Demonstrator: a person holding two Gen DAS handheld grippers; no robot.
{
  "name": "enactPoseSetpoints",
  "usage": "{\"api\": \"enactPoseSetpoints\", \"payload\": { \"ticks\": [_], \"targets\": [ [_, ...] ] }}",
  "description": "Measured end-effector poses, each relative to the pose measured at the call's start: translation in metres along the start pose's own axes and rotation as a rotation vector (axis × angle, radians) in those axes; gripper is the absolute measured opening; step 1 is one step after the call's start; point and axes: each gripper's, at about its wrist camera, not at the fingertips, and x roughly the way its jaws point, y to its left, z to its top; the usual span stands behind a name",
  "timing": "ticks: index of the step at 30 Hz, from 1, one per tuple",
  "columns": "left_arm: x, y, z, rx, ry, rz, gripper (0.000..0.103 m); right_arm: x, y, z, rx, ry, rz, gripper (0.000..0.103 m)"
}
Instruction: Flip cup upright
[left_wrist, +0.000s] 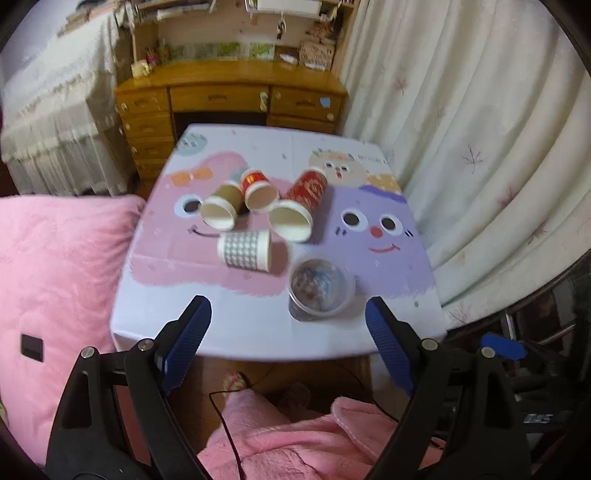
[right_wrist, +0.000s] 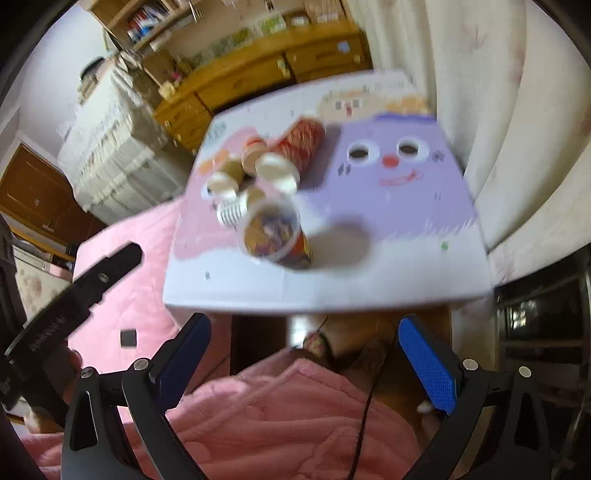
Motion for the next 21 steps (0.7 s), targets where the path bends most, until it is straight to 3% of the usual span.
{"api": "enactPoseSetpoints", "payload": {
  "ticks": [2, 6, 12, 21],
  "targets": [
    [-0.009, -0.004, -0.002, -0.005, -0.031, 0.028, 0.086, -0.02, 0.006, -0.001, -0.016, -0.08, -0.02, 0.103],
    [-0.017, 0.0, -0.006, -0.052, -0.063, 0.101, 0.102, -0.039, 0.022, -0.003, -0.079, -0.177, -0.07, 0.103],
    [-0.02, 0.001, -0.009, -0.047, -0.093, 0.156, 0.102, -0.056, 0.039, 0.0, -0.131, -0.287, -0.084, 0.103],
    [-0.018, 0.0, -0.003, -0.042, -0.11, 0.19, 0.102, -0.053, 0.047, 0.011, -0.147, -0.304, -0.08, 0.103]
  ]
}}
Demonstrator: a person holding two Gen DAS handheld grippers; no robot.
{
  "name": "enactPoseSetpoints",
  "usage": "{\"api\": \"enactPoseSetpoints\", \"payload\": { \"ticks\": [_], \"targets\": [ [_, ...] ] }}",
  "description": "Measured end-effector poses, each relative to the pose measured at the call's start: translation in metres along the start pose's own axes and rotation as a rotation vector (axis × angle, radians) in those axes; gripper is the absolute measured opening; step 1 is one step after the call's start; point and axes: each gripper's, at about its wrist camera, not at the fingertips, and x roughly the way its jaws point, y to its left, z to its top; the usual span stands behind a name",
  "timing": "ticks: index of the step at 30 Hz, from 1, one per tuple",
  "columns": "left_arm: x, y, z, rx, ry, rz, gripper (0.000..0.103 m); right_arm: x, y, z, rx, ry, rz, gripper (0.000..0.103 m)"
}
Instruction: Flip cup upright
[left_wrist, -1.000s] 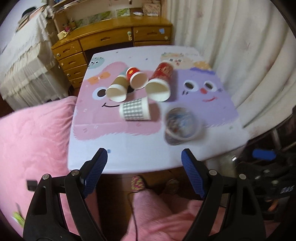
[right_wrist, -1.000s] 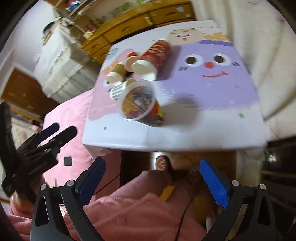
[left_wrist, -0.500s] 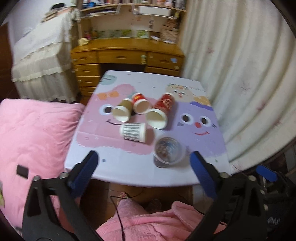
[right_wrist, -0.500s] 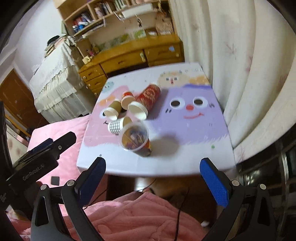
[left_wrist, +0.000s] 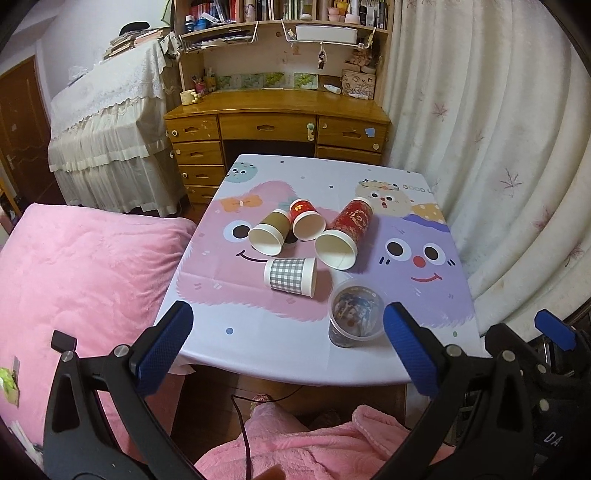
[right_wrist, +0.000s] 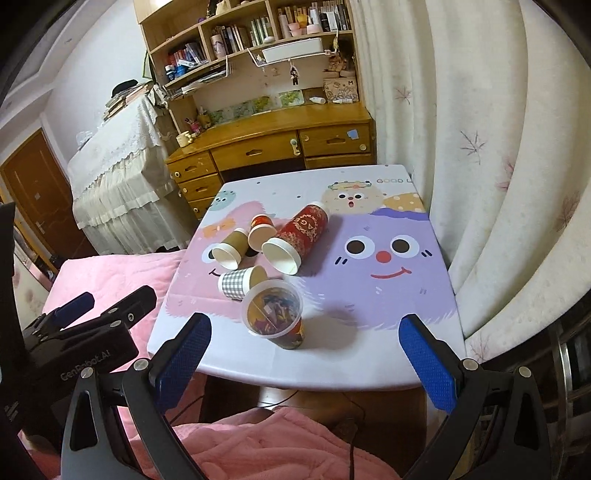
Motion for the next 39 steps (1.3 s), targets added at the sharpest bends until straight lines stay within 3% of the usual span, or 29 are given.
{"api": "enactPoseSetpoints", "payload": {
  "ticks": [9, 39],
  "targets": [
    [0.008, -0.009, 0.004, 0.06, 0.005, 0.004, 0.102, 0.011, -0.004, 0.006, -0.001, -0.019, 0.001, 0.103],
    [0.017, -0.027, 0.013, 0.071, 0.008, -0.022, 0.102, 0.014, -0.017, 0.01, 0.01, -0.014, 0.005, 0.103]
  ]
}}
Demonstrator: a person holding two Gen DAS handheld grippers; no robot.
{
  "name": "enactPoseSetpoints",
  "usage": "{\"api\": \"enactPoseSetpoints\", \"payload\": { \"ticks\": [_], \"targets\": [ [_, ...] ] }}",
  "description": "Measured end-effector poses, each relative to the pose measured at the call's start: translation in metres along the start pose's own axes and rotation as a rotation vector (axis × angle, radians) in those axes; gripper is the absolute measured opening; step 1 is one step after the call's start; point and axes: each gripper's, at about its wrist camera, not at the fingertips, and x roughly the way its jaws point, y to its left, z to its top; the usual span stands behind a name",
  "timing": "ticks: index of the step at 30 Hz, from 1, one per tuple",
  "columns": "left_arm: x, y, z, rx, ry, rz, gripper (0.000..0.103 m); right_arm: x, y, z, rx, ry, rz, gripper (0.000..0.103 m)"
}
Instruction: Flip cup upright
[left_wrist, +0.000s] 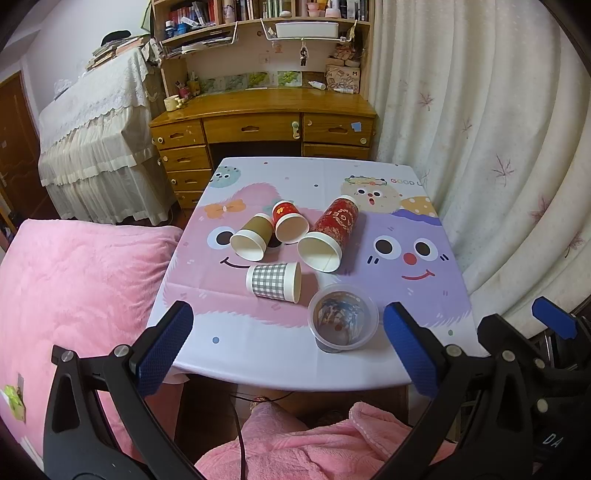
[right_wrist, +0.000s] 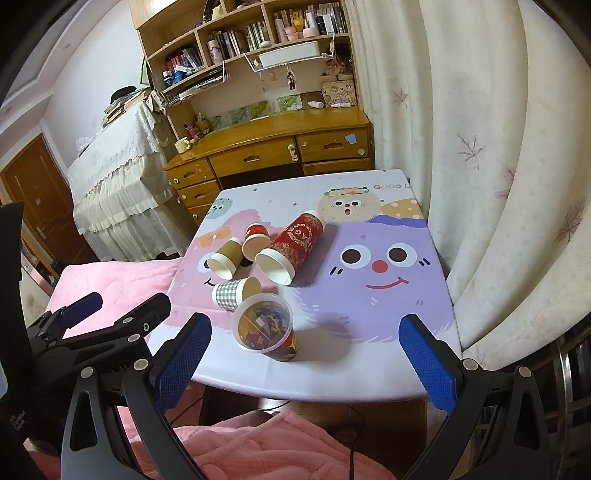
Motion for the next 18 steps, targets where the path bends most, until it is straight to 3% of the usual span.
{"api": "enactPoseSetpoints", "payload": {
  "ticks": [18],
  "targets": [
    [-0.0005, -0.0034, 0.0004, 0.004, -0.004, 0.001, 0.102, 0.0021, 0.0003, -0.0023, -0.001, 0.007, 0.001, 0.103]
  ]
}}
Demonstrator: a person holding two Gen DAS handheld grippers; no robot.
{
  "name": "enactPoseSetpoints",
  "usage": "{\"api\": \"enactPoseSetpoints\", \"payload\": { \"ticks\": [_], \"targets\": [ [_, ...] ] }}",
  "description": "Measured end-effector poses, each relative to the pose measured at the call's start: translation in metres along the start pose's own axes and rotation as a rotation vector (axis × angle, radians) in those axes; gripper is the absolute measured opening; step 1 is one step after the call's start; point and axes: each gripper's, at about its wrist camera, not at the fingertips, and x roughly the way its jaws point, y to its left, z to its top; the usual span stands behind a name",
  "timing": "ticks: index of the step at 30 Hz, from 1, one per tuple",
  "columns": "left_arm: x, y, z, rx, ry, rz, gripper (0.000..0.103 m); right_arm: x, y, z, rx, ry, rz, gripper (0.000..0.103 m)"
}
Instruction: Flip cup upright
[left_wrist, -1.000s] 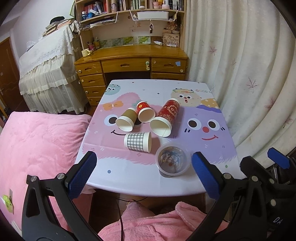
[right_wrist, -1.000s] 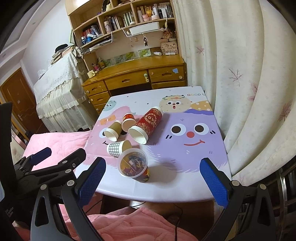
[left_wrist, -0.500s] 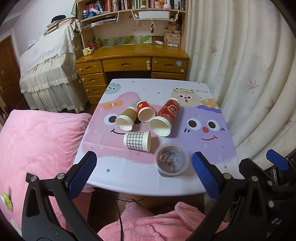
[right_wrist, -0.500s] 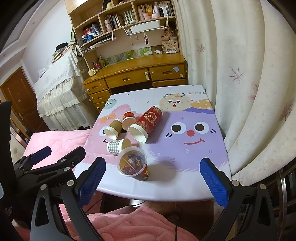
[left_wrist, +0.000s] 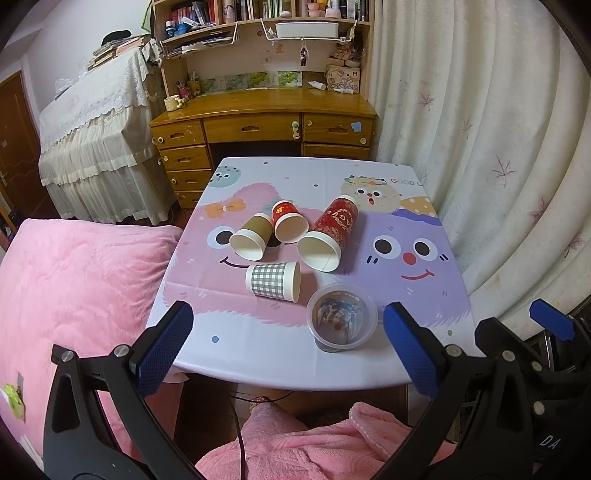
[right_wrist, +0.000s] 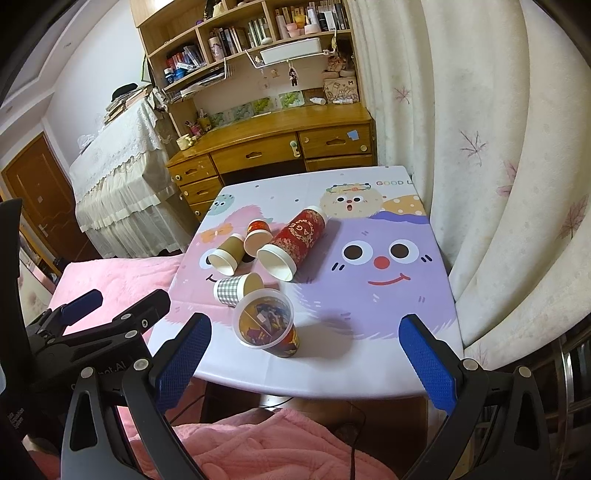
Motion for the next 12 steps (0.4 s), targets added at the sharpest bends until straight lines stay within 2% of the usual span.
{"api": "enactPoseSetpoints", "payload": {
  "ticks": [12],
  "targets": [
    [-0.0001, 0.0001, -0.0004, -0.003, 0.003, 0.0, 0.102, 0.0019, -0.002, -0.0025, 0.002, 0.008, 0.003, 0.103]
  ]
}}
